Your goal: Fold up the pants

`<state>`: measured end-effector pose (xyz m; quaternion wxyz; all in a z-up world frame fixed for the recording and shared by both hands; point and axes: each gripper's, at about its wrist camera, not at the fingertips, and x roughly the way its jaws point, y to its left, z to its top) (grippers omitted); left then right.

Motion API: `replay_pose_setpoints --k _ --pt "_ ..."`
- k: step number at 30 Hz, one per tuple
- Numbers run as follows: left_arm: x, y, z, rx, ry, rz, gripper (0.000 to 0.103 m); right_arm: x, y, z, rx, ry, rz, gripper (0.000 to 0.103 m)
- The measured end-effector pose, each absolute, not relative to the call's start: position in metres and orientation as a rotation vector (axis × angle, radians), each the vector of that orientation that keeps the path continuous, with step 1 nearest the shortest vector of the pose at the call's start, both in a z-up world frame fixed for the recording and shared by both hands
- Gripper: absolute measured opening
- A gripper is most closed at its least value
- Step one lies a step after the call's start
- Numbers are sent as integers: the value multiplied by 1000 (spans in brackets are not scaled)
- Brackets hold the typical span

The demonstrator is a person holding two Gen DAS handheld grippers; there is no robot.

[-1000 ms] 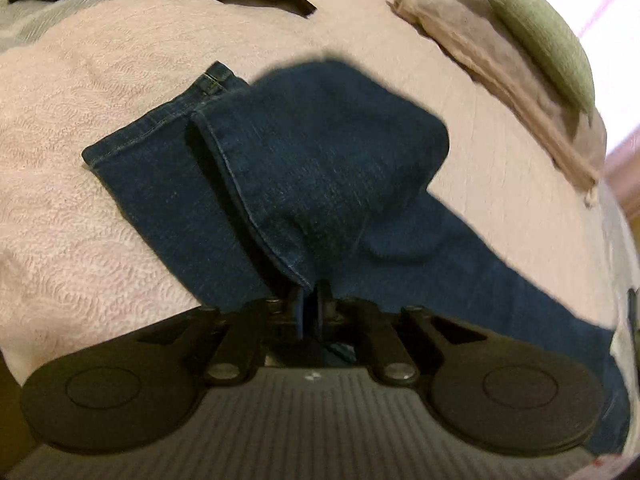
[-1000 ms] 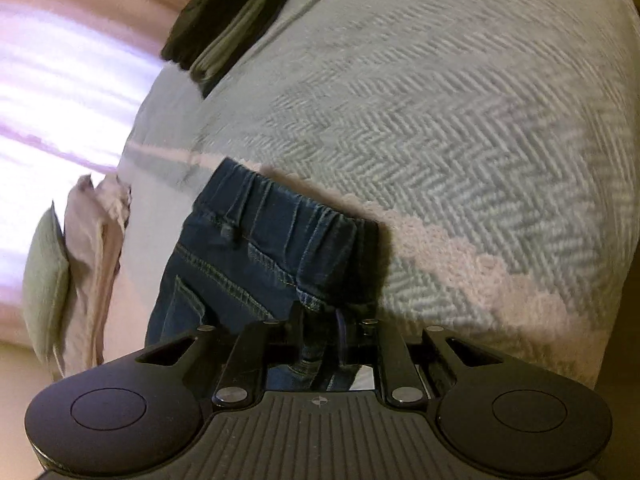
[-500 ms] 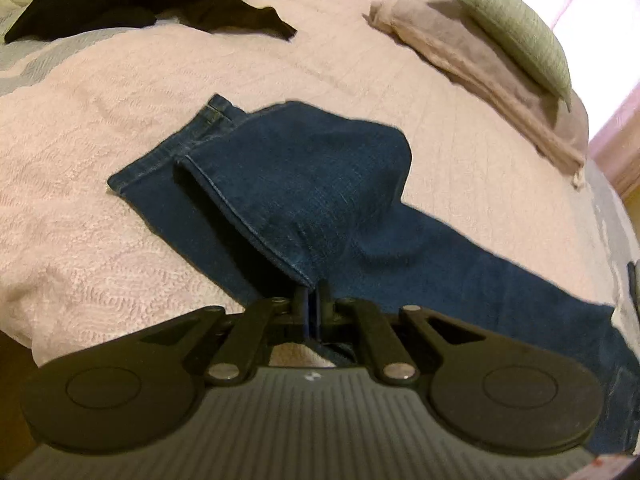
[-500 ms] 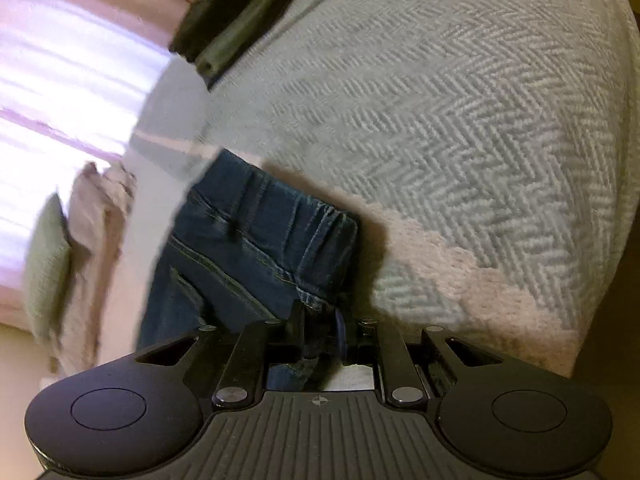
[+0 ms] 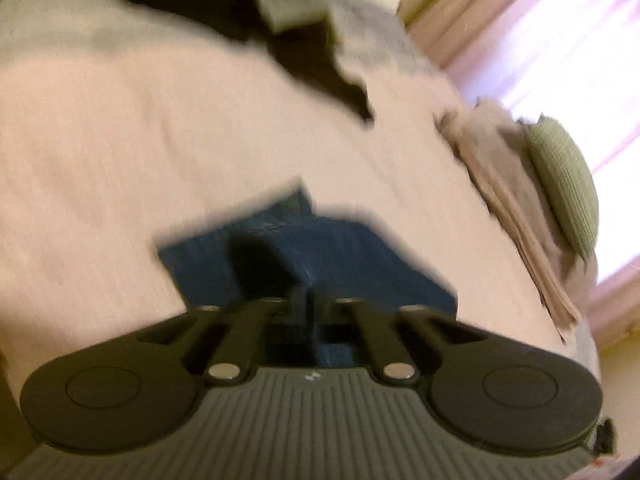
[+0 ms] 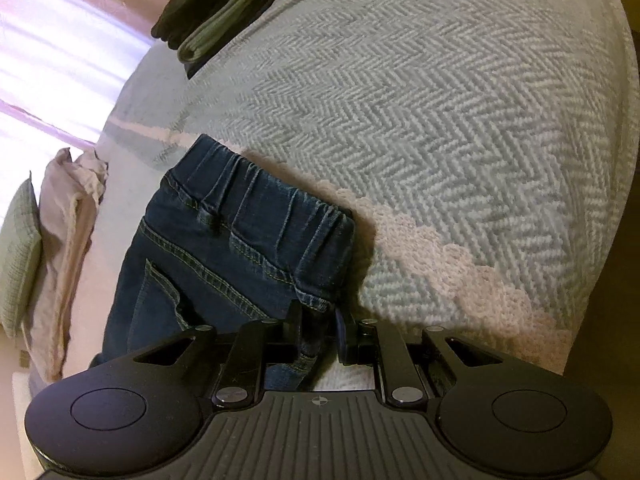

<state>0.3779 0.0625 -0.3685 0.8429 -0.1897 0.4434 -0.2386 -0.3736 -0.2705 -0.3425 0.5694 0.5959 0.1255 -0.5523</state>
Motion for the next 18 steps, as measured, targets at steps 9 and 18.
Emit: replay_pose_setpoints --k 9,18 --pt "369 71 -395 -140 973 -471 2 -363 -272 -337 1362 341 -1339 12" --pt "370 77 -386 -75 963 -504 3 -361 -280 -335 1356 383 -1321 12"
